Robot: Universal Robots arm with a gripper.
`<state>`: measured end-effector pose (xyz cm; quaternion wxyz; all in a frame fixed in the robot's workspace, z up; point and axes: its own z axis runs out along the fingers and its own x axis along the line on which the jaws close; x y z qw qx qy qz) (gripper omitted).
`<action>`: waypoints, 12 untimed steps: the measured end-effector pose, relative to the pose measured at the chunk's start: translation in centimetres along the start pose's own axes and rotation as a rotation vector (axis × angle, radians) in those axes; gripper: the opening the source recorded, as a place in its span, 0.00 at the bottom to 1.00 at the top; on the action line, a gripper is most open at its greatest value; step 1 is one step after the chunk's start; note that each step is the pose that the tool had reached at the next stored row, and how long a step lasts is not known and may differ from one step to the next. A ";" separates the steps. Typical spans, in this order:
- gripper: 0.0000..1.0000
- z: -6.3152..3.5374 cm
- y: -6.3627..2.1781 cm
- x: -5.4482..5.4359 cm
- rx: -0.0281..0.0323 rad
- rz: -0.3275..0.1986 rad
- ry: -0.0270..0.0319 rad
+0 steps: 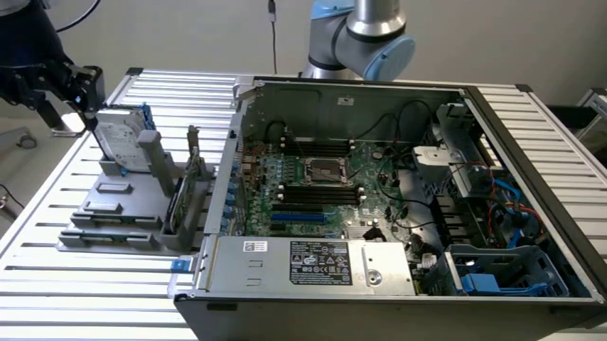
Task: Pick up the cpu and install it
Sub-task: 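Pick up the cpu and move it towards the insertion slot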
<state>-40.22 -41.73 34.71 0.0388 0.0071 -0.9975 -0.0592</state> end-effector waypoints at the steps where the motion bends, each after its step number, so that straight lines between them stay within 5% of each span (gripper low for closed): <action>1: 0.55 -0.42 0.04 -0.4 0.0001 0.000 0.0023; 12: 0.55 -3.10 0.28 -5.2 -0.0002 0.002 0.0189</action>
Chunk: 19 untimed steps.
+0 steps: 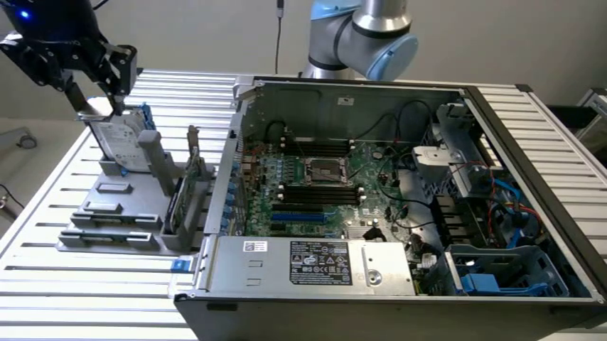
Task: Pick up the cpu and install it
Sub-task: 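Pick up the cpu and move it towards the insertion slot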
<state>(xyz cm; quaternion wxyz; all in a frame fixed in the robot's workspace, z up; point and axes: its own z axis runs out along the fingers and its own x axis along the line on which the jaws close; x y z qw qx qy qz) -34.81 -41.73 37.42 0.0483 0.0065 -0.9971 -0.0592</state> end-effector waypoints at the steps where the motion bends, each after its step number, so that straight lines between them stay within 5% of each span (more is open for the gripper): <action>1: 0.55 -0.17 0.01 -0.5 -0.0001 0.000 0.0006; 19: 0.55 -2.49 0.13 -8.5 -0.0002 0.001 0.0080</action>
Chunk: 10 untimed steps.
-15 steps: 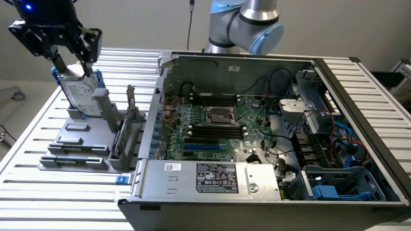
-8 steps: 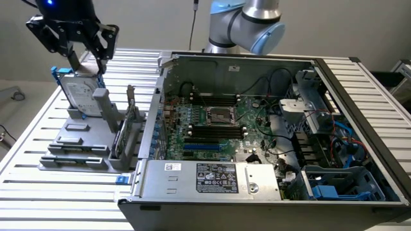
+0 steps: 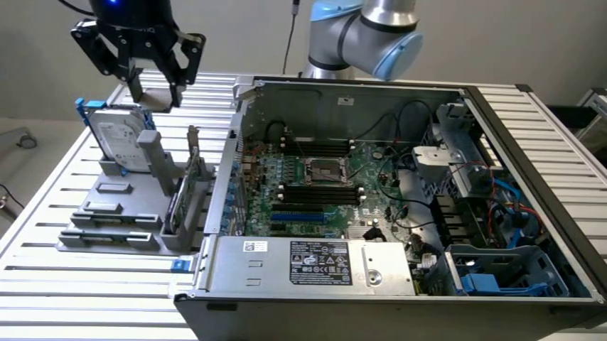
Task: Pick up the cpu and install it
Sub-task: 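Pick up the cpu and move it towards the insertion slot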
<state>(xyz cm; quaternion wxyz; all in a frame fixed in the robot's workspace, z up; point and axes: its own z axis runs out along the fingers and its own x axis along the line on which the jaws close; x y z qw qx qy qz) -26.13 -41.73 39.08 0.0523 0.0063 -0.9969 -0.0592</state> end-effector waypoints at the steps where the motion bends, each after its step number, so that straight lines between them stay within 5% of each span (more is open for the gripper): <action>1: 0.55 -0.06 0.00 -0.4 0.0000 0.000 0.0000; 10: 0.55 -0.53 0.01 -4.5 0.0000 0.000 0.0001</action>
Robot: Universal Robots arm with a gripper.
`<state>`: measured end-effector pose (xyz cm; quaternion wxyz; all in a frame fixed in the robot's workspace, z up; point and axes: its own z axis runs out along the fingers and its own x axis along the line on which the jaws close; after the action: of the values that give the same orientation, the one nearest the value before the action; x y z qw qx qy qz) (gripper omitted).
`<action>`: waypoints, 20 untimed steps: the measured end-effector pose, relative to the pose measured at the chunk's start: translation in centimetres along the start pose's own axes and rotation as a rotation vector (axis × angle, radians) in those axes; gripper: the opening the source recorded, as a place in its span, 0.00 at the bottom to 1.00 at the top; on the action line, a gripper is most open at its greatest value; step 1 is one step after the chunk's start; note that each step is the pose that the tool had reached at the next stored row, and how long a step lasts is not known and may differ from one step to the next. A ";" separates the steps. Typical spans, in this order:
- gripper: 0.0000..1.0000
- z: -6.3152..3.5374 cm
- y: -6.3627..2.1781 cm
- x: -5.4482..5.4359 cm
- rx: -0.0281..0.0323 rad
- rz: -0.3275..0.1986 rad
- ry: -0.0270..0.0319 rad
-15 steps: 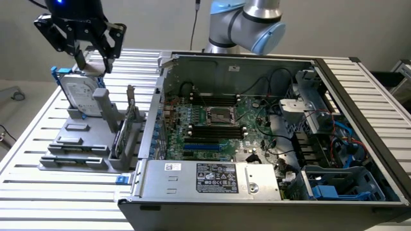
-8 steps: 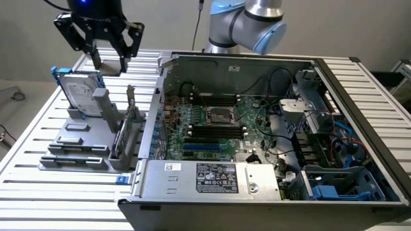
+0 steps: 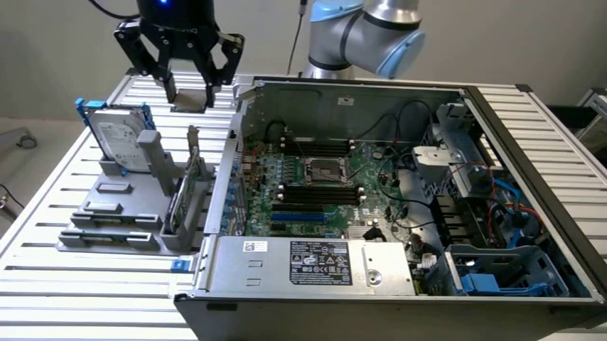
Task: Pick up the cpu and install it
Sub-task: 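Pick up the cpu and move it towards the insertion slot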
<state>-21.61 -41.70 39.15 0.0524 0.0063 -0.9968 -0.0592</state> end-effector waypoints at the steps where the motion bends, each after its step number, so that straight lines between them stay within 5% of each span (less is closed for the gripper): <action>1: 0.55 -0.04 0.00 -0.4 -0.0001 0.000 -0.0001; 11: 0.55 -0.47 0.29 -5.0 0.0000 0.000 0.0000; 20: 0.55 0.03 1.83 -9.1 -0.0001 0.000 -0.0001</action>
<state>-12.61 -39.71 38.40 0.0523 0.0063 -0.9968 -0.0593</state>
